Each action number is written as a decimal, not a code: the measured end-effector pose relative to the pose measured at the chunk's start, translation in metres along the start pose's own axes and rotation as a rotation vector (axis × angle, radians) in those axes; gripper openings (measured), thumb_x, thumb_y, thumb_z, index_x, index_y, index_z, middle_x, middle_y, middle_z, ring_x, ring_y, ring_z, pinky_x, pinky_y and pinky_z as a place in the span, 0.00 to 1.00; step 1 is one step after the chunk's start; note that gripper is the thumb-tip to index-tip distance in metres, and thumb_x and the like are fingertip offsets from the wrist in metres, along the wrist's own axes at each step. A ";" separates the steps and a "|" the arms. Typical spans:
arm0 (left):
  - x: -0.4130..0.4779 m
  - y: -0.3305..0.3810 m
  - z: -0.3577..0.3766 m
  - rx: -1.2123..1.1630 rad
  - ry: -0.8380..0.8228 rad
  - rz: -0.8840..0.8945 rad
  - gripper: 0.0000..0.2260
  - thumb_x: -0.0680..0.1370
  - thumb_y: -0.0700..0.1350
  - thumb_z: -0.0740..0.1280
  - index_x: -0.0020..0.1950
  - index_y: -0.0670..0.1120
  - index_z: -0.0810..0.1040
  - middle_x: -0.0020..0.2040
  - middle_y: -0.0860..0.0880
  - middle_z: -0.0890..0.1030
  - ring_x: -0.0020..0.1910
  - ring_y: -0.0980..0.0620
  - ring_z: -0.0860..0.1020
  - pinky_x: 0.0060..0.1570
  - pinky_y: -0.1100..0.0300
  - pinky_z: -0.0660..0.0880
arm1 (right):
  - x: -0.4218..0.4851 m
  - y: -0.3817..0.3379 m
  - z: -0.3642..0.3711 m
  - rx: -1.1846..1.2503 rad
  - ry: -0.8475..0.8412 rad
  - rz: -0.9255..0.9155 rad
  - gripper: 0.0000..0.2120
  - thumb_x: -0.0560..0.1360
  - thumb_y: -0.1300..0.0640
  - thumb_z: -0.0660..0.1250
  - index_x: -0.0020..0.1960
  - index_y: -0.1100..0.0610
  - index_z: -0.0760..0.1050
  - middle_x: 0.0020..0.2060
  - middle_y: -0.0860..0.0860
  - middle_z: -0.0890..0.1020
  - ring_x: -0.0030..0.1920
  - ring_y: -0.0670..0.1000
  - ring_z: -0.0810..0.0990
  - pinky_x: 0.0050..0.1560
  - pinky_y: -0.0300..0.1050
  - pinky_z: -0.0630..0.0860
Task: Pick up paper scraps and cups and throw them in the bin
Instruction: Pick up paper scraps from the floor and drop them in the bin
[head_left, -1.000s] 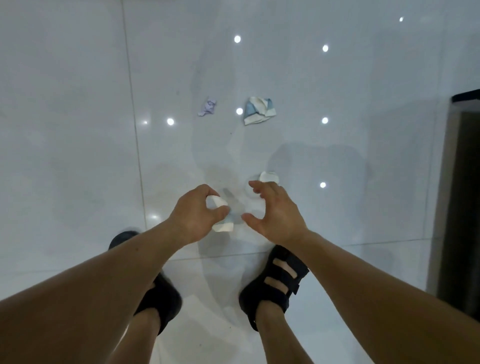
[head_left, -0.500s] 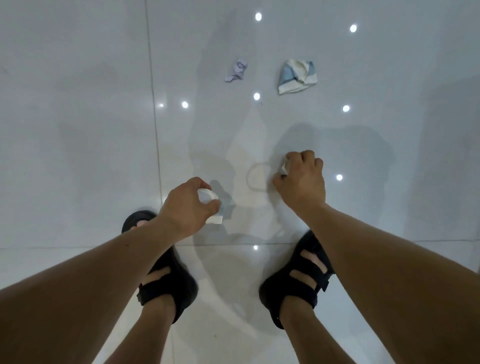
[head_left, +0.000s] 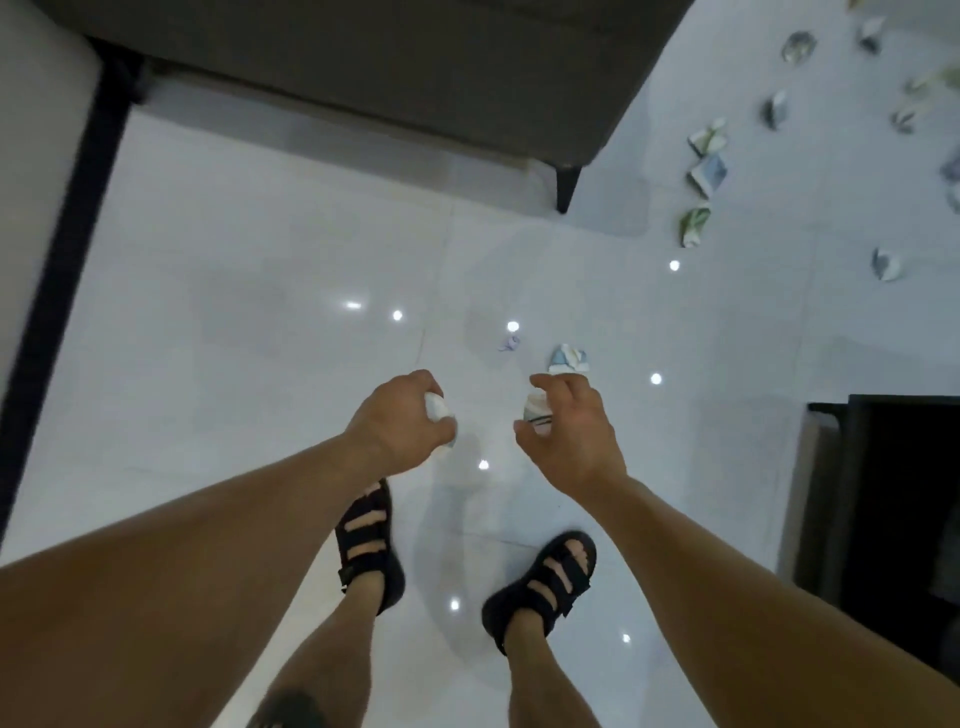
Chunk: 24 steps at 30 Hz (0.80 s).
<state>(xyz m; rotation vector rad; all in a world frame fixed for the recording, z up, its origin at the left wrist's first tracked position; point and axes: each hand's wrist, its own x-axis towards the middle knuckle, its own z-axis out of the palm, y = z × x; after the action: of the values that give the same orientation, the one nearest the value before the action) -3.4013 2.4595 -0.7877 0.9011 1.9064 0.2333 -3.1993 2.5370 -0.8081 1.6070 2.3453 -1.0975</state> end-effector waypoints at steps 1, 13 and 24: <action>-0.020 0.009 -0.022 -0.010 0.012 -0.006 0.14 0.72 0.51 0.72 0.53 0.51 0.72 0.48 0.52 0.74 0.46 0.52 0.73 0.39 0.62 0.67 | -0.008 -0.022 -0.024 -0.010 0.000 -0.017 0.26 0.74 0.51 0.70 0.70 0.52 0.70 0.66 0.51 0.70 0.64 0.54 0.69 0.57 0.45 0.69; -0.279 0.058 -0.166 -0.230 0.314 -0.118 0.16 0.73 0.50 0.71 0.58 0.48 0.73 0.51 0.50 0.74 0.49 0.49 0.75 0.47 0.58 0.75 | -0.137 -0.225 -0.185 -0.146 -0.053 -0.390 0.23 0.75 0.50 0.69 0.69 0.52 0.71 0.65 0.50 0.70 0.63 0.52 0.71 0.60 0.41 0.69; -0.485 0.031 -0.124 -0.512 0.718 -0.322 0.14 0.72 0.51 0.72 0.54 0.52 0.73 0.48 0.52 0.75 0.45 0.51 0.75 0.35 0.62 0.71 | -0.264 -0.334 -0.185 -0.421 -0.222 -0.933 0.22 0.76 0.48 0.67 0.68 0.51 0.71 0.65 0.46 0.68 0.63 0.50 0.68 0.57 0.43 0.73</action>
<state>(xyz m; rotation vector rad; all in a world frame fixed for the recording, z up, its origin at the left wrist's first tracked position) -3.3693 2.1802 -0.3721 0.1486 2.4310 0.8935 -3.3078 2.3815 -0.3847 0.1996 2.9157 -0.7041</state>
